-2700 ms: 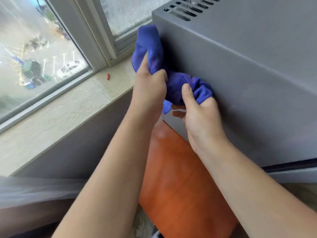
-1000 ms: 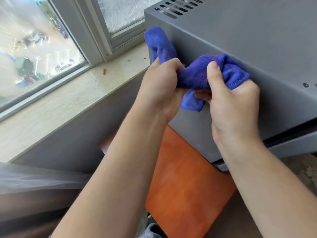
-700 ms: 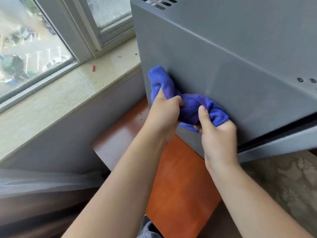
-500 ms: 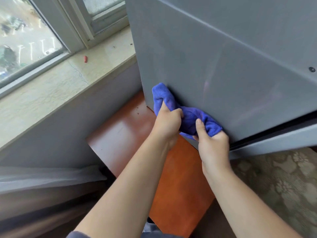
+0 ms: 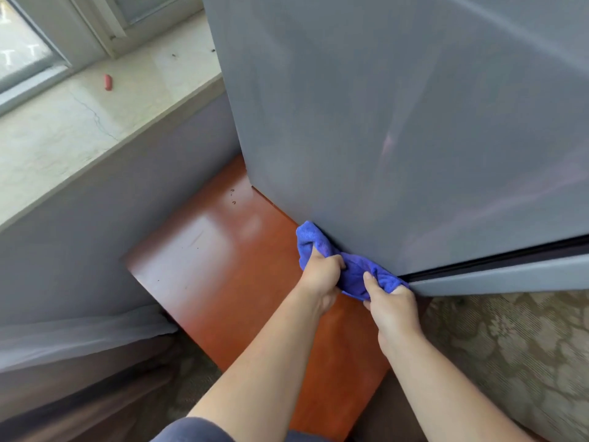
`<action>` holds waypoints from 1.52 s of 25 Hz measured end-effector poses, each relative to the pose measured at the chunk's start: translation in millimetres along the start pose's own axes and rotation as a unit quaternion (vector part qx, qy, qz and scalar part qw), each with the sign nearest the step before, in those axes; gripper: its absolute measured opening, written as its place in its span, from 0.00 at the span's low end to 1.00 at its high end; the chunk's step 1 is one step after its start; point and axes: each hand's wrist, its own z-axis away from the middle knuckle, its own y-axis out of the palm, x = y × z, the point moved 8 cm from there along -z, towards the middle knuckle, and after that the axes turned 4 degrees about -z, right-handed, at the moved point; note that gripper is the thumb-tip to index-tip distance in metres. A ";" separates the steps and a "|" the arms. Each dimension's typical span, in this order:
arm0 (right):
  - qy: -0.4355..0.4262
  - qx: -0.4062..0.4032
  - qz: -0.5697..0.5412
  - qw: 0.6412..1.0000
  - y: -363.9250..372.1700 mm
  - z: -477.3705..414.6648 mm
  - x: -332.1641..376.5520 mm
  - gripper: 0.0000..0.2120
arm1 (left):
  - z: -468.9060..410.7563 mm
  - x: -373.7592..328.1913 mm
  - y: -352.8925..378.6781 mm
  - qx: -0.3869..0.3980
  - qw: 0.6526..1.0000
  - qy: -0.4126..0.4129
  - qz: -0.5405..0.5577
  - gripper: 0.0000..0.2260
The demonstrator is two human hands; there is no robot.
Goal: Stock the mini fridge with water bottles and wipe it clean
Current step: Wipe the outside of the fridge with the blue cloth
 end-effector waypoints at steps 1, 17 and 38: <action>-0.003 -0.009 0.019 1.000 -3.2 1.0 1.5 0.11 | -3.2 2.3 1.2 0.003 1.000 0.003 0.004 0.18; -0.456 -0.015 0.014 0.890 -39.1 197.1 299.1 0.25 | 230.5 -207.7 15.0 0.119 0.937 0.327 0.041 0.09; -0.141 0.003 0.099 0.985 -26.5 60.0 91.2 0.25 | 70.7 -50.1 14.2 0.003 0.968 0.162 -0.191 0.32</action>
